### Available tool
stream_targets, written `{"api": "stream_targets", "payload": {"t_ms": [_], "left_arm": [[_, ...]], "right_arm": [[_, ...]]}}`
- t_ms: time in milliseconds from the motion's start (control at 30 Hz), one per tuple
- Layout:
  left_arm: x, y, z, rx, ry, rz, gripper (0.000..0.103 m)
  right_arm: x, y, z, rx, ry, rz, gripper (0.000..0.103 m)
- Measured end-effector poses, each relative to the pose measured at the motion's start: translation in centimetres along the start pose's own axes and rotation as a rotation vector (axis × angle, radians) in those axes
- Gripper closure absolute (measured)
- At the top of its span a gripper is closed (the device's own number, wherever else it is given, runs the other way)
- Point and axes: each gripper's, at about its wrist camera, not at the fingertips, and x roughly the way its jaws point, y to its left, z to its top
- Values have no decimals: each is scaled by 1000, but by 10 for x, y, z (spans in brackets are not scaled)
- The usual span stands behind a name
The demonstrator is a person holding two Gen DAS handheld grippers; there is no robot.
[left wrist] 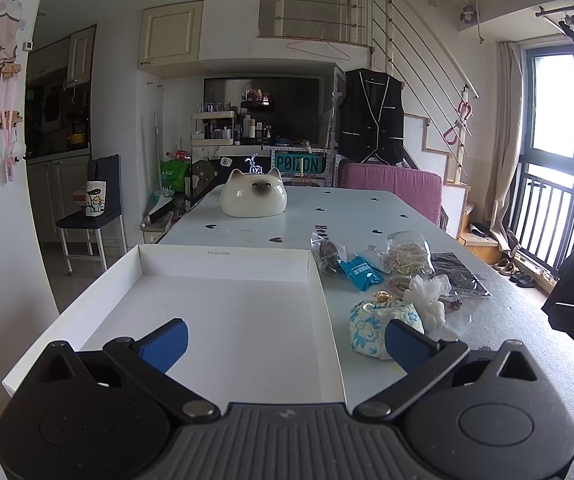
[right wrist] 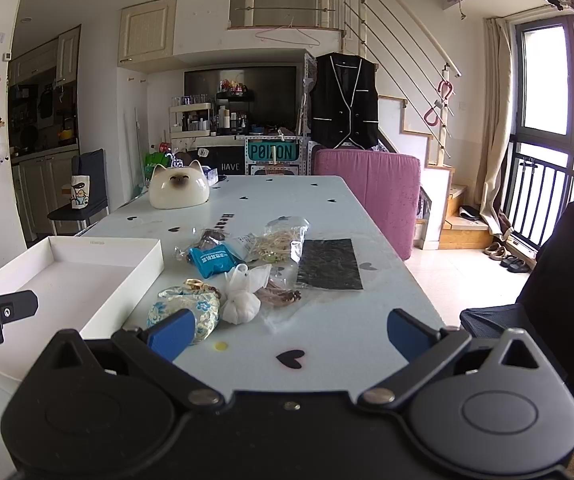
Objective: Organize soft objects
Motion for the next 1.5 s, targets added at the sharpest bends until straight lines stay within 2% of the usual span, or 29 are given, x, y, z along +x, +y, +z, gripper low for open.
{"api": "stream_targets", "payload": {"t_ms": [1500], "left_arm": [[0, -12, -6, 2, 4, 3, 0]], "right_arm": [[5, 2, -8, 1, 11, -3, 0]]}}
